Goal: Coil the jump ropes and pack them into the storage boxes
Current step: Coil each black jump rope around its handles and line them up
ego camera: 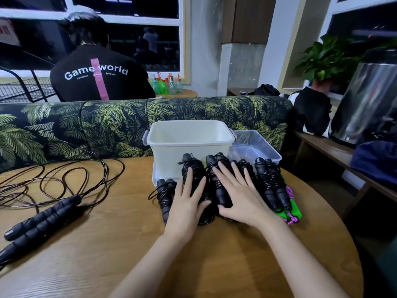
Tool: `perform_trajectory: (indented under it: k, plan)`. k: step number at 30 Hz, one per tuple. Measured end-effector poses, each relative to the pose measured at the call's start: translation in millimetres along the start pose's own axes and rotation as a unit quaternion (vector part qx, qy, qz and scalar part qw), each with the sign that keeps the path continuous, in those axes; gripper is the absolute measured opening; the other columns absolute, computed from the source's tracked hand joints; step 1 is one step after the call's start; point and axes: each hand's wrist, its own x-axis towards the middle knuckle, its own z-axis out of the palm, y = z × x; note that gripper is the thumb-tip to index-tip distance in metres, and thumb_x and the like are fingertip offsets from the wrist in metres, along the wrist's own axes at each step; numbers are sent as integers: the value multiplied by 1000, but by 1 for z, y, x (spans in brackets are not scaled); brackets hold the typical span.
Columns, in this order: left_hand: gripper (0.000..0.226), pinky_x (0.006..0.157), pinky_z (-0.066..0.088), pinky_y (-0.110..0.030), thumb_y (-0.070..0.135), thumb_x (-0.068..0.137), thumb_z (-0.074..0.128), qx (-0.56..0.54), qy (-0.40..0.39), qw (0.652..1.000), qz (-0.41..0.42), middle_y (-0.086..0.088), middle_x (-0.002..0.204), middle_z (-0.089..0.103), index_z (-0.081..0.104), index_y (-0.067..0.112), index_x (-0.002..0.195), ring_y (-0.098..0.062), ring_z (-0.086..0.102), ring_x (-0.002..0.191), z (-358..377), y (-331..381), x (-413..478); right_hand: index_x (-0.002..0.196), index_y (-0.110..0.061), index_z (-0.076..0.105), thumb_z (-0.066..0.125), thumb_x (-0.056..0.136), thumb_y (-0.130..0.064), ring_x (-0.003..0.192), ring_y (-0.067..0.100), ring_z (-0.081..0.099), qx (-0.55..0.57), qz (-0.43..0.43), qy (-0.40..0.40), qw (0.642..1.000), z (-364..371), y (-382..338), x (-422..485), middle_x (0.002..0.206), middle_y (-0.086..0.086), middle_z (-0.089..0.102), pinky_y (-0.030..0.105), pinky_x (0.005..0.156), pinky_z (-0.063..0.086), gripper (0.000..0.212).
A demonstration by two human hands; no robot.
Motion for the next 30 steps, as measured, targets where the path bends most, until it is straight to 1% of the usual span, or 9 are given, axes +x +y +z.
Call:
perform_trajectory:
  k: [3, 6, 8, 12, 14, 18, 22, 26, 30]
  plan:
    - [81, 119, 19, -56, 66, 92, 35, 90, -23, 996, -17, -10, 165, 4, 13, 24, 157, -28, 33, 145, 5, -9, -14, 157, -33, -4, 55, 84, -63, 147, 14, -26, -9, 14, 4, 1000, 10, 0, 1, 160, -10, -27, 44, 122, -12, 99]
    - [85, 115, 17, -60, 71, 88, 32, 109, -21, 993, -41, -5, 164, 13, 13, 24, 157, -27, 36, 144, -3, -16, -20, 156, -40, -1, 26, 86, -70, 151, 17, -17, 4, 21, 30, 999, 18, -2, -1, 162, -8, -23, 38, 121, -13, 81]
    - [92, 113, 16, -65, 77, 82, 36, 130, -48, 989, -57, -6, 164, 15, 13, 28, 156, -36, 27, 146, -11, -17, -21, 157, -39, 2, 16, 88, -67, 152, 17, -8, 23, 31, 52, 998, 22, -4, -2, 164, -7, -15, 37, 121, -13, 76]
    - [115, 114, -2, -66, 85, 69, 52, 106, -106, 981, -120, 3, 162, -23, -29, 51, 143, -39, -18, 147, -20, -22, -25, 155, -40, -3, 10, 90, -66, 152, 21, -11, 11, 51, 73, 996, 30, -9, -3, 165, -5, -12, 44, 122, -10, 71]
    - [117, 116, 2, -64, 80, 70, 58, 91, -117, 984, -103, 6, 161, -26, -34, 55, 138, -40, -23, 146, -22, -24, -23, 154, -40, -5, 8, 91, -63, 152, 24, -10, 1, 62, 81, 995, 35, -13, -3, 164, -5, -10, 47, 122, -7, 68]
    - [110, 118, 10, -62, 69, 74, 67, 90, -118, 986, -76, 10, 162, -11, -15, 54, 147, -42, -9, 149, -31, -31, -12, 157, -31, 0, 19, 94, -55, 152, 28, -4, -7, 106, 122, 987, 45, -21, -2, 165, 1, -3, 49, 122, -1, 70]
    - [96, 120, -4, -54, 82, 77, 44, 118, -99, 986, -67, 3, 165, 0, 9, 37, 154, -33, -2, 151, -36, -26, -8, 156, -21, 21, 47, 89, -52, 150, 31, 14, -17, 135, 173, 975, 50, -29, -5, 162, 11, 23, 50, 120, 3, 78]
    - [84, 117, 20, -42, 75, 83, 41, 121, -70, 988, -69, -4, 164, 12, 18, 36, 154, -28, 24, 145, -35, -6, 1, 152, -14, 28, 78, 75, -41, 135, 33, 41, 8, 150, 224, 963, 50, -35, -1, 133, 13, 58, 46, 120, 13, 96]
    - [63, 100, 38, -46, 43, 89, 62, 121, -17, 988, -97, -11, 157, 32, 41, 33, 147, -41, 46, 121, -39, 7, 5, 151, -15, 34, 89, 67, -26, 128, 26, 41, 101, 163, 249, 949, 48, -46, 0, 137, 8, 52, 38, 110, 37, 100]
